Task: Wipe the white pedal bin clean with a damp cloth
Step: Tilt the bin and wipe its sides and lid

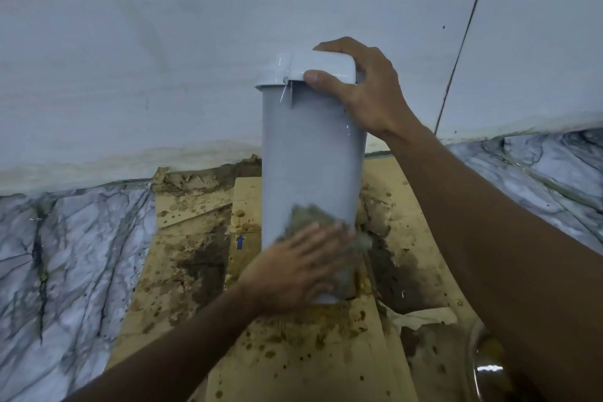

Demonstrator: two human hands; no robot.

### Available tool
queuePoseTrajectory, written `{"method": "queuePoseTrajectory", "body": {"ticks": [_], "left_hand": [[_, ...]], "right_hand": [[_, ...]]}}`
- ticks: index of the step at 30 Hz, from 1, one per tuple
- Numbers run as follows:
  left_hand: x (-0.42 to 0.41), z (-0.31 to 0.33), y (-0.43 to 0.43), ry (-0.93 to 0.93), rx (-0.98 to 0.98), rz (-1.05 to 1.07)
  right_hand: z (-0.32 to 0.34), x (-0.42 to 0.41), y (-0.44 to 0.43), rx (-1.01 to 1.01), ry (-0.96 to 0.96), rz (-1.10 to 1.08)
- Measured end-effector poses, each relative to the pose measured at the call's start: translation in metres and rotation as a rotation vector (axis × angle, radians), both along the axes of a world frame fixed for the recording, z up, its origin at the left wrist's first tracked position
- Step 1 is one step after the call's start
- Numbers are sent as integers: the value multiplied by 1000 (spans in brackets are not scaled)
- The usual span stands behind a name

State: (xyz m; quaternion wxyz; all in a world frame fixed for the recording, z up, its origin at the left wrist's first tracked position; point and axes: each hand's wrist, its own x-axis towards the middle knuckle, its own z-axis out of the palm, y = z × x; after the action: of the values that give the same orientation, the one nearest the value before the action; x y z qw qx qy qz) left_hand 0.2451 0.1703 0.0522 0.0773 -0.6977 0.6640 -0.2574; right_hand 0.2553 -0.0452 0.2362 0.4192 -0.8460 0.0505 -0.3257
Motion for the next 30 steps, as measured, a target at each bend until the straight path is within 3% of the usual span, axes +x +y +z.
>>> {"method": "queuePoseTrajectory", "body": {"ticks": [4,6,12,16,23,25,30], "left_hand": [[27,58,-21,94,-310,205],[27,53,-18,109,-346,215],[-4,-36,36,42,-8,22],[6,-40,42,-50,112,-106],[34,28,5,174,-361,154],[24,9,12,191,-328,147],[2,-49,55,74,5,15]], "right_hand": [[1,-1,4,-15,-22,1],[0,-2,6,-16,-17,-3],[-3,-1,2,-16,5,-28],[-3,-2,0,4,-6,-27],[-2,0,2,4,-14,-22],[-3,-2,1,-7,-11,-14],[-5,-5,-1,-29,-9,-22]]}}
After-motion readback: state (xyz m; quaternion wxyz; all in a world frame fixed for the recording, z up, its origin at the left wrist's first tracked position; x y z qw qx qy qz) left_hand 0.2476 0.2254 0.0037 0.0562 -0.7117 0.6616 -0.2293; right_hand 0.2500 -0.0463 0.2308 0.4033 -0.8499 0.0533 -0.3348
